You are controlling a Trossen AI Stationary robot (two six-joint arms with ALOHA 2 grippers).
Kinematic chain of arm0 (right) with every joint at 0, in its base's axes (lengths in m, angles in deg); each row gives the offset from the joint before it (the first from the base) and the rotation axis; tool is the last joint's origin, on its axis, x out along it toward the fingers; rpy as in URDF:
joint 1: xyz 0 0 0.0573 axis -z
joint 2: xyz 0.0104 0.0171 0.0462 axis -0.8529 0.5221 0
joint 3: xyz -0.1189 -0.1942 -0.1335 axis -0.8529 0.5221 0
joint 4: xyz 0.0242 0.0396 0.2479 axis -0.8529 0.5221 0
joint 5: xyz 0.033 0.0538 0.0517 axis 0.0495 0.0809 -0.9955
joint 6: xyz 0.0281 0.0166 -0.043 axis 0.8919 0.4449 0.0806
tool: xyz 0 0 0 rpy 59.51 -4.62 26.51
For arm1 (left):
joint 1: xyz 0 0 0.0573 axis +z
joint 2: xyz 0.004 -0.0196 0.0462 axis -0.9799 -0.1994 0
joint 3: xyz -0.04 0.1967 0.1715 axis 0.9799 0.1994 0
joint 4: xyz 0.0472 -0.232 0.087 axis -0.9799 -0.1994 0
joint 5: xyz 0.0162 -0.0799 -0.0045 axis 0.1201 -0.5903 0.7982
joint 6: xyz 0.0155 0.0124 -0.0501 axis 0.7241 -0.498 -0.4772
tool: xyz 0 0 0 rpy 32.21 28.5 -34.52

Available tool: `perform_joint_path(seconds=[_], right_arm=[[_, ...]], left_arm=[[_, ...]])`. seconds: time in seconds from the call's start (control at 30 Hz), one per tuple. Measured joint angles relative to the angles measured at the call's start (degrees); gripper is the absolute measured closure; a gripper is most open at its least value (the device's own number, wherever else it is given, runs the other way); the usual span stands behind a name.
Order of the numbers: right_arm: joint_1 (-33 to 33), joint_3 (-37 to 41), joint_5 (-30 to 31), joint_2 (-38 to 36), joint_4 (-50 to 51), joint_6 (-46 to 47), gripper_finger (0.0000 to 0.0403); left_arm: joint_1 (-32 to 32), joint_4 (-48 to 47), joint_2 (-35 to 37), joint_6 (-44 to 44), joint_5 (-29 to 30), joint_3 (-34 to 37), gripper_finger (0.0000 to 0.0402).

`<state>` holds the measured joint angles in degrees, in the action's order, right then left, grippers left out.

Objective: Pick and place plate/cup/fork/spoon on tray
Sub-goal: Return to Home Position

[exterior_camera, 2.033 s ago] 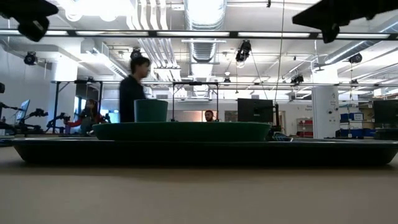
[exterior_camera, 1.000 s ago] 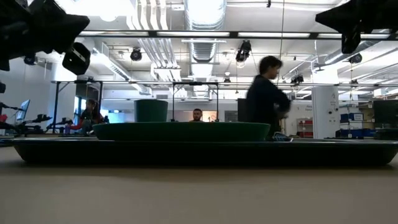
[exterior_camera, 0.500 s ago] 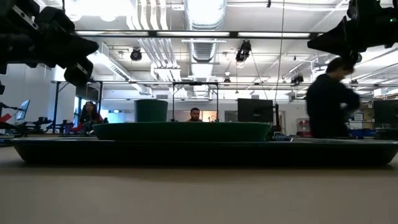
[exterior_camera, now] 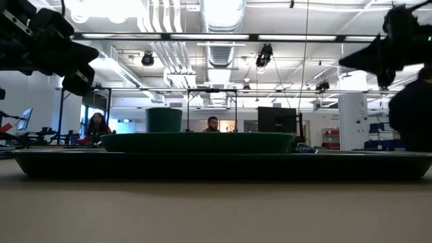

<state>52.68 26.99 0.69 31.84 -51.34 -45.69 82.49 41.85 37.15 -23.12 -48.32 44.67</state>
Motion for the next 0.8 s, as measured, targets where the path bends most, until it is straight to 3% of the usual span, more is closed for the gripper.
perform_joint_path(seconds=[0.17, 0.37, 0.6, 0.67, 0.8], right_arm=[[0.0, 4.6, 2.1, -0.9, -3.4, 2.5, 0.0394], [0.0, 5.0, 2.1, -0.2, -5.1, -3.5, 0.0394], [0.0, 4.7, 1.4, -0.2, -4.3, 4.5, 0.0394], [0.0, 4.5, -1.3, -0.2, -4.1, -1.9, 0.0394], [0.0, 4.2, -12.2, -0.3, -4.3, -15.0, 0.0394]], left_arm=[[0.0, -0.5, 2.3, 1.3, 0.3, -0.1, 0.0402], [0.0, -1.3, 3.0, 1.1, 0.7, -0.2, 0.0402], [0.0, -1.4, 2.2, -0.5, 0.7, -0.2, 0.0402], [0.0, -1.0, 2.0, -0.1, 0.7, -0.2, 0.0402], [0.0, -0.6, 2.0, 1.5, 0.5, -0.2, 0.0402]])
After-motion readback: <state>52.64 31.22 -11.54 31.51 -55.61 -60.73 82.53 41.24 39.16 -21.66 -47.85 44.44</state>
